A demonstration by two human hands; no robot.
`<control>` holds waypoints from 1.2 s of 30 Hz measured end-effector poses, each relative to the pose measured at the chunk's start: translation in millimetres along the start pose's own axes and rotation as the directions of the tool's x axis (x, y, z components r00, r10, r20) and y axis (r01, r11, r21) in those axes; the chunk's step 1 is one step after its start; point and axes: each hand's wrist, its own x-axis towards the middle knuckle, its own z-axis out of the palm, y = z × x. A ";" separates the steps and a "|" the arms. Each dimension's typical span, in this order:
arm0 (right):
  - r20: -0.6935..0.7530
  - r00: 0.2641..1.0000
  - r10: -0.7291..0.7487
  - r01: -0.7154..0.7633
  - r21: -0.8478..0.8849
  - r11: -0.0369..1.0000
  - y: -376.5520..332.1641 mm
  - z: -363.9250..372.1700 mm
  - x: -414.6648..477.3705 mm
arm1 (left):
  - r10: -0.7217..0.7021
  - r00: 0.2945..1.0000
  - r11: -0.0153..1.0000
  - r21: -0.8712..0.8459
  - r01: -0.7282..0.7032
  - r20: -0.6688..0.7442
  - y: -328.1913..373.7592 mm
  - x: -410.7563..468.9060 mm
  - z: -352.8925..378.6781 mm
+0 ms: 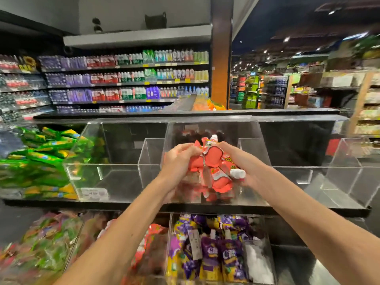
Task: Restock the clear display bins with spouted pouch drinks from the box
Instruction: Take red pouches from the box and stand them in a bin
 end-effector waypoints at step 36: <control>-0.193 0.975 0.106 -0.138 -0.160 0.977 -11.4 -34.5 119.6 | 0.147 0.917 -0.400 0.870 -0.289 0.372 -34.4 161.1 -2.5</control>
